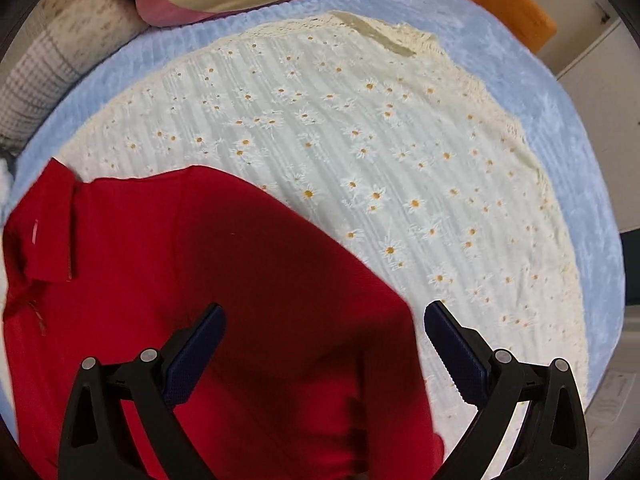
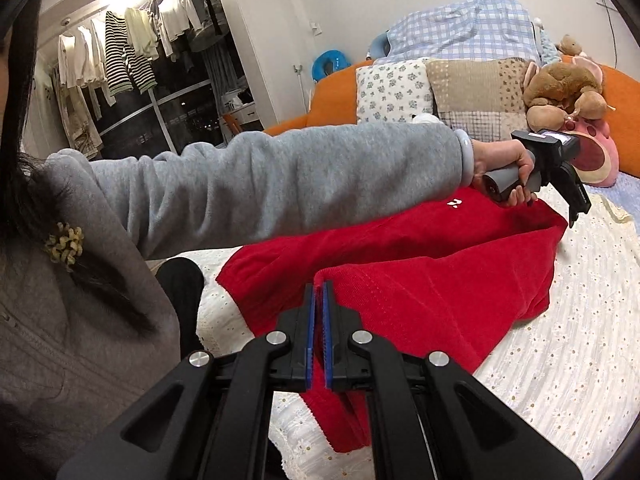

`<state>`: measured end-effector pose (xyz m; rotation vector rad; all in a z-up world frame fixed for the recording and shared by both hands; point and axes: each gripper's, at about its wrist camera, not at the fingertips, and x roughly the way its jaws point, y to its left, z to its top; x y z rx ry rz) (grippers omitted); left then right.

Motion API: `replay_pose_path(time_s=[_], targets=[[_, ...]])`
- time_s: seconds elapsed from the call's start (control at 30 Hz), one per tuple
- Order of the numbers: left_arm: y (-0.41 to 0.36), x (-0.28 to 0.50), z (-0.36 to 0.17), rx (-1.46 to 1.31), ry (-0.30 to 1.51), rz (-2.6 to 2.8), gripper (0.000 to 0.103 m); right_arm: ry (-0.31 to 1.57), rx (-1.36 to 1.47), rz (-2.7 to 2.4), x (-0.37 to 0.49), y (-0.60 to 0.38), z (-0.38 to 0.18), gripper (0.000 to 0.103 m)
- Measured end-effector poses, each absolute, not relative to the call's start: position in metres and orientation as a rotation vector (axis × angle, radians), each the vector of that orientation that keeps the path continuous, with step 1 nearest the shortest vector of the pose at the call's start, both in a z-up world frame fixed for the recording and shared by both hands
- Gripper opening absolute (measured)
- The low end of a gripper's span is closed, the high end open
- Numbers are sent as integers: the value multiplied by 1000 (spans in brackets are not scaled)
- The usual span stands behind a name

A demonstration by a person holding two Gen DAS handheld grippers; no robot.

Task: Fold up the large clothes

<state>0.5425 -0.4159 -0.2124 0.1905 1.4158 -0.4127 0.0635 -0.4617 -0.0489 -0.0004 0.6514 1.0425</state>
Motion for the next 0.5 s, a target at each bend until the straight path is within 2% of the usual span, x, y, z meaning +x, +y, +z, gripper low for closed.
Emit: replay_pose_path(time_s=[0.13,0.17,0.2,0.23,0.27,0.3,0.5], targets=[[-426,532,-220,215,1434,-468,98,657,-24,1033,63,-460,-46,4],[-428,530,-222,244,1423,-458,83,660,-23,1032,63,-461,-45,4],[-426,531,-224,230,1428,-457,54,657,-24,1030,62,-461,-45,4],[-421,534,-225,190,1442,-459,45,656,-26,1029,62,-461,-44,4],[-411,539,-223,106,1442,-472,21,653,-30,1026,62,-461,-43,4],[-404,542,-219,68,1434,-478,10,648,-31,1027,61,-460,-41,4],[-352,549,-178,-114,1345,-653,10,610,-38,1082,61,-443,-36,4]])
